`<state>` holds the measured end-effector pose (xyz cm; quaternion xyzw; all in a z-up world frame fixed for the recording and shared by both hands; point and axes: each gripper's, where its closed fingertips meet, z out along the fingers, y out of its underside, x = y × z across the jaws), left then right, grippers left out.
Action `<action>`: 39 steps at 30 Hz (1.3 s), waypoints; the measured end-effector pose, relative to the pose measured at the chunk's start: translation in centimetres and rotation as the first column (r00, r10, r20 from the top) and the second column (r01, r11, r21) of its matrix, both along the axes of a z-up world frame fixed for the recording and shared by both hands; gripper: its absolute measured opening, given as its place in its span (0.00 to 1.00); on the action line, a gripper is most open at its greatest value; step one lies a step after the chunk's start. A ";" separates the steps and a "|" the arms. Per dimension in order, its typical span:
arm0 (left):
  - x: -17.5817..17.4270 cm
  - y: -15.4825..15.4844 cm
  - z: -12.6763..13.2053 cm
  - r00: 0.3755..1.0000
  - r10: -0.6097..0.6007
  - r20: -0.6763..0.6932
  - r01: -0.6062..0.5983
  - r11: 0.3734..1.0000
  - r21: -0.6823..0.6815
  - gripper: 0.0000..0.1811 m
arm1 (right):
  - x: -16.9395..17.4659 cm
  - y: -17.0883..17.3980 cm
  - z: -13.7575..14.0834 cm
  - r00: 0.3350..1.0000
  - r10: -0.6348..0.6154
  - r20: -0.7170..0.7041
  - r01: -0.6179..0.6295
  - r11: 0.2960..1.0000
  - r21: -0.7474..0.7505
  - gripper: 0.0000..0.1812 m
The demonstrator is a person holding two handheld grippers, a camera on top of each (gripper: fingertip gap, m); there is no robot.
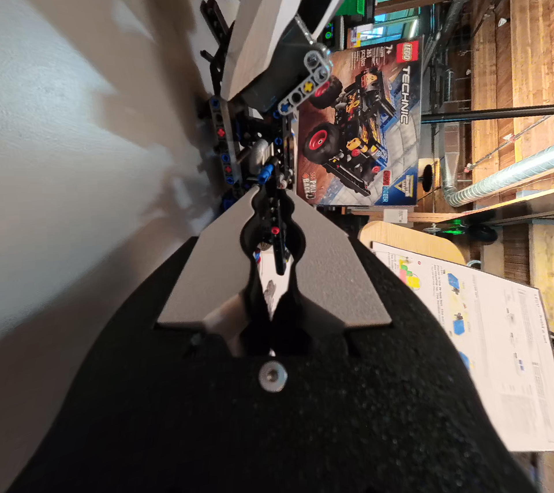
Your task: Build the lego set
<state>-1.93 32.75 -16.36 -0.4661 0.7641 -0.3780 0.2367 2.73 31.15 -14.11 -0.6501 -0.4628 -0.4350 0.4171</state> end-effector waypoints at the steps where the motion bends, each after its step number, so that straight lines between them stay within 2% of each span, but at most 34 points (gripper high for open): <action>1: 0.0 0.0 0.0 1.000 0.001 0.001 -0.001 1.000 -0.005 0.20 | 0.0 0.0 0.0 1.000 0.002 -0.004 -0.002 1.000 0.002 0.04; 8: 0.0 0.3 0.0 1.000 -0.005 -0.007 0.005 1.000 -0.013 0.20 | -0.2 0.0 -0.2 0.997 -0.003 -0.078 0.000 0.999 -0.043 0.05; 12: -0.1 0.3 0.0 0.999 -0.031 -0.022 0.030 0.998 -0.047 0.20 | -0.8 -1.0 -0.8 0.972 0.036 -0.231 -0.080 0.980 -0.184 0.21; 13: -0.2 0.3 0.0 0.999 -0.047 -0.023 0.046 0.998 -0.044 0.20 | -0.7 -1.5 -0.6 0.961 0.043 -0.272 -0.108 0.968 -0.228 0.22; 15: -0.5 0.2 0.0 0.996 -0.088 -0.021 0.088 0.996 -0.011 0.19 | -0.6 -2.7 -0.5 0.922 0.015 -0.387 -0.175 0.907 -0.383 0.25; 17: -0.6 0.1 0.0 0.994 -0.110 -0.014 0.110 0.993 0.033 0.19 | -0.5 -2.5 0.7 0.862 -0.021 -0.507 -0.248 0.854 -0.458 0.36; 19: -0.6 -0.1 -0.1 0.994 -0.110 -0.011 0.111 0.993 0.050 0.19 | -0.5 -1.8 0.9 0.820 -0.051 -0.570 -0.321 0.783 -0.532 0.39; 21: -0.6 -0.3 0.0 0.994 -0.113 -0.008 0.114 0.993 0.042 0.19 | -0.6 -1.0 0.2 0.820 -0.052 -0.570 -0.373 0.707 -0.601 0.39; 24: -0.7 -0.8 0.0 0.993 -0.120 -0.011 0.120 0.993 0.000 0.19 | 0.4 -0.1 -2.1 0.888 -0.055 -0.457 -0.333 0.609 -0.719 0.38; 26: -0.7 -0.8 0.0 0.994 -0.111 -0.018 0.110 0.994 -0.026 0.19 | 0.3 -0.1 -2.6 0.897 -0.042 -0.439 -0.343 0.561 -0.754 0.34; 32: -0.6 -0.7 0.0 0.995 -0.100 -0.023 0.099 0.994 -0.050 0.19 | 0.1 -0.5 -2.1 0.884 -0.099 -0.458 -0.360 0.482 -0.799 0.35; 39: -0.6 -0.8 0.1 0.995 -0.096 -0.024 0.095 0.994 -0.063 0.19 | 0.1 -0.5 -2.1 0.870 -0.157 -0.468 -0.363 0.439 -0.822 0.32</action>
